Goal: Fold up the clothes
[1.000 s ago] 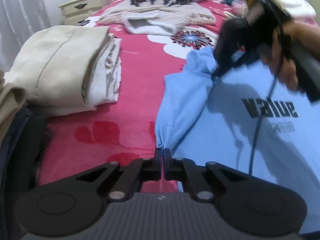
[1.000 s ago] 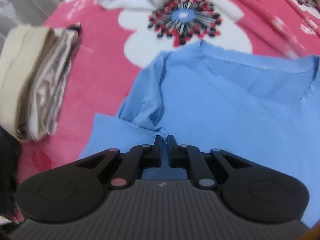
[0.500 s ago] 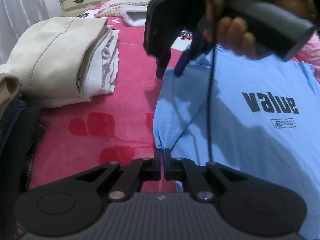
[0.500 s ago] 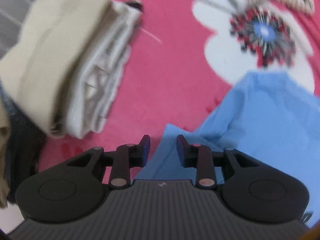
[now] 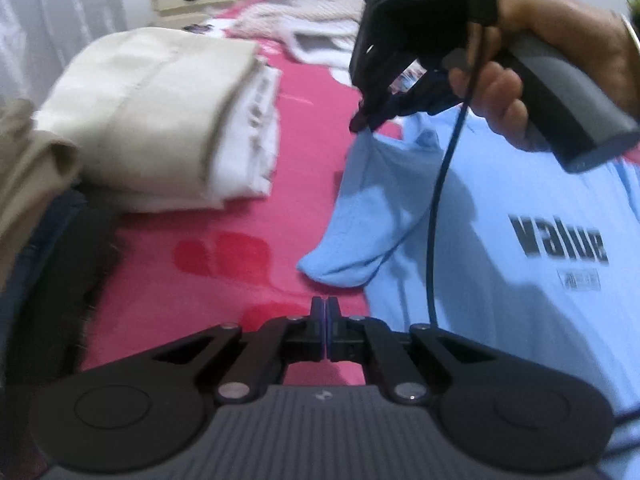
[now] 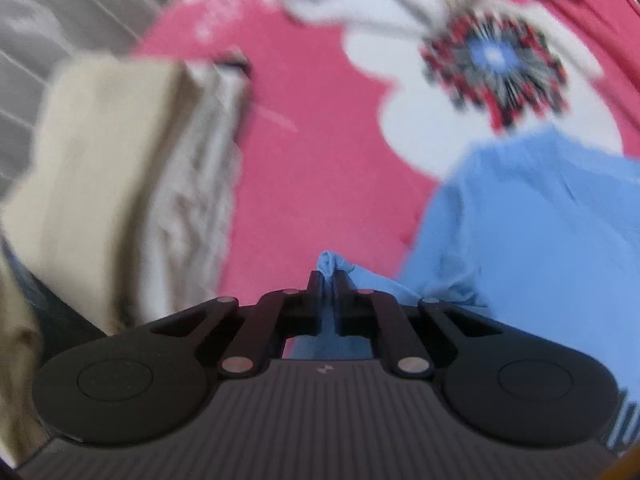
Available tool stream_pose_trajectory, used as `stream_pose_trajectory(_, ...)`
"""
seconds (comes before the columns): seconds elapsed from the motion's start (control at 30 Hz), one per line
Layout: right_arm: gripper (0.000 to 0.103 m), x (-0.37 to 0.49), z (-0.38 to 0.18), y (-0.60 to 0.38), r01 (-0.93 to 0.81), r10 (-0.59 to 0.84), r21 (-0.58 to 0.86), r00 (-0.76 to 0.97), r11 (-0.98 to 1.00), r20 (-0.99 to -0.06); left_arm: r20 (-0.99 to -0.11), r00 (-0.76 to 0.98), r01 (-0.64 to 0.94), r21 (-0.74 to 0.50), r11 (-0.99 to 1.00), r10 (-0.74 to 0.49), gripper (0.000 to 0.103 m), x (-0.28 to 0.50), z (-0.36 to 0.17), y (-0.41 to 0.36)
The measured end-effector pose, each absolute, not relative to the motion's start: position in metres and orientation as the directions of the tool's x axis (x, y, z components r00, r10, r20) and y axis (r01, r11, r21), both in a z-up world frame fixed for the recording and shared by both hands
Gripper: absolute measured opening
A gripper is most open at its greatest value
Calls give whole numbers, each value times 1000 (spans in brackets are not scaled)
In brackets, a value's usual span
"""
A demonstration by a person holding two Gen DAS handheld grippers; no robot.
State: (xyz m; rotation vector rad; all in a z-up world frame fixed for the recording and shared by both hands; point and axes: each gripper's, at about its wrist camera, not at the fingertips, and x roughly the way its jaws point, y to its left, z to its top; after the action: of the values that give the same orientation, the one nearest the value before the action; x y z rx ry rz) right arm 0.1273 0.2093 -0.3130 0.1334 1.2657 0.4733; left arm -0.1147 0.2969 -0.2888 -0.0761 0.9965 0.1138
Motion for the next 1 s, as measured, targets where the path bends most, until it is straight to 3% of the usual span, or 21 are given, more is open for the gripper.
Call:
stream_pose_trajectory(0.1,3,136,-295,222,-316,538,458,250,831,-805,-824,560,-168,-4,986,92,1,-108,-281,311)
stream_pose_trajectory(0.23,3,142,-292,255,-402,600,483,245,778,-761,-823,556,-201,7,979,120,1,-99,-286,323)
stream_pose_trajectory(0.47,4,154,-323,287,-519,608,431,235,738,-758,-848,521,-261,-50,964,97,6,-89,-297,343)
stream_pose_trajectory(0.63,8,164,-326,287,-574,603,399,216,715,-768,-877,480,-397,-247,884,-29,19,-80,-308,376)
stream_pose_trajectory(0.77,30,169,-302,252,-511,645,459,277,727,-713,-855,496,-517,-430,740,-150,25,-73,-320,407)
stream_pose_trajectory(0.93,30,153,-281,196,-417,648,511,316,751,-693,-816,524,-621,-563,545,-246,42,-64,-335,429)
stream_pose_trajectory(1.0,30,142,-276,174,-379,644,529,322,759,-694,-812,523,-645,-577,502,-261,43,-59,-339,430)
